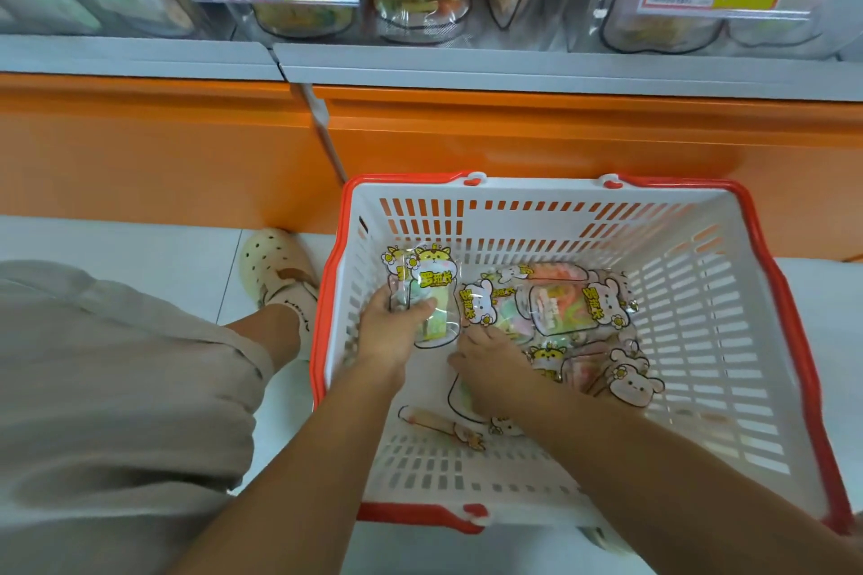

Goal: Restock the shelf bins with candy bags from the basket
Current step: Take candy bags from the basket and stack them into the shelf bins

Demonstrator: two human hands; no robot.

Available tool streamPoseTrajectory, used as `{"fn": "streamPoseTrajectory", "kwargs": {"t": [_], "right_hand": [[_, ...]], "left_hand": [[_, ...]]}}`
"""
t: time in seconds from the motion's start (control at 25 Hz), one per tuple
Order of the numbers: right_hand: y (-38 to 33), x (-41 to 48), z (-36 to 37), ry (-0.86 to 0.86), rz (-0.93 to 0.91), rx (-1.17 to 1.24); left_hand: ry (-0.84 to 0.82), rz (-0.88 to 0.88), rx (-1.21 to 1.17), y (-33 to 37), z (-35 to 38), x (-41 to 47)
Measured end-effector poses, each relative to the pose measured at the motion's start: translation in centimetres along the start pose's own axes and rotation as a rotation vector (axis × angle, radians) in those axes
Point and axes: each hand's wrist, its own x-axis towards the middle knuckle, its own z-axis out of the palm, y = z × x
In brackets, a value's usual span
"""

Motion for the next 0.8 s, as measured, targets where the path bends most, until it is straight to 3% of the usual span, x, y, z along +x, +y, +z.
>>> {"fn": "streamPoseTrajectory", "kwargs": {"t": [0.24,0.36,0.52,0.64,0.8], "right_hand": [[-1.6,-0.1,-0.4,0.066,0.011,-0.142],[-0.3,-1.2,-1.1,0.077,-0.012,0.008],[2.9,-4.7,-2.8,0.177,0.175,0.727],[4.8,-6.5,-4.3,0.165,0.206,1.240],[6.6,-8.8,-5.9,0.477,0.322,1.869]], "left_hand": [[-0.004,-0.022,-0.020,-0.2,-0.1,-0.2],[-0.014,-0.022,-0.016,-0.1,-0.1,-0.3],[-0.027,0.000,-0.029,0.1,0.0,-0.2],[-0.028,0.020,-0.063,0.4,0.1,-0.5],[-0.088,-0.035,-0.091,0.5,0.3,-0.9]]}}
